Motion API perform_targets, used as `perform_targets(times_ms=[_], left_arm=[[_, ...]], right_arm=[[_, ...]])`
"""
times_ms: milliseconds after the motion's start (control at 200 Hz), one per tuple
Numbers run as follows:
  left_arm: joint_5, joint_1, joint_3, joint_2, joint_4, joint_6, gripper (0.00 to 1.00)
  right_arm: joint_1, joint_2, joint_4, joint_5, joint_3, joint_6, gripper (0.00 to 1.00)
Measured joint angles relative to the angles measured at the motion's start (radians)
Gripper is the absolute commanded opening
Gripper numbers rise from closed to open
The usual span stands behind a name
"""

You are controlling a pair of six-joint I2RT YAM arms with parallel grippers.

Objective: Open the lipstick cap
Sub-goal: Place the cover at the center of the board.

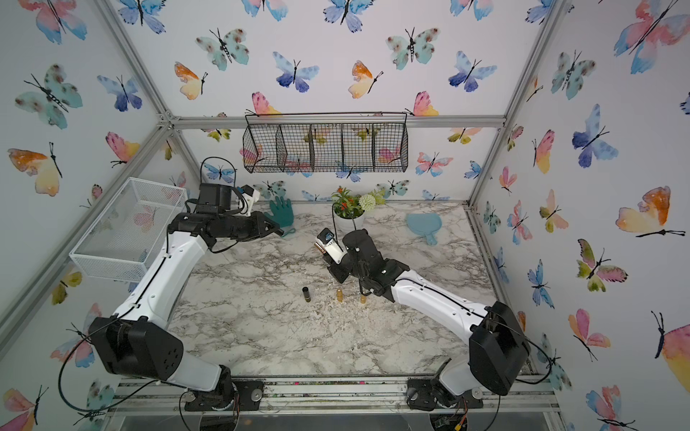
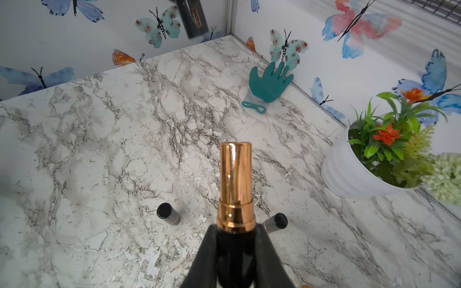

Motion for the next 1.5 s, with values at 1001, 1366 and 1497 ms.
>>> perform_targets(times_ms=[1001,1366,1497], left_arm=[[-0.518,-0.181,-0.251,0.323,0.369,-0.044,0.00],[-0.566,-0.209,-0.278,0.362,0.400,-0.033,0.21],[-0.574,-0.216,-0.281,0.372,0.404,-0.033,0.25]], right_arm=[[0.000,-0.046,-0.008,0.030,0.021,0.033,0.02],[0.000,-0.045,-0.008,0.040,0.017,0.040,0.02],[0.000,-0.045,-0.008,0.042,0.017,0.040,0.02]])
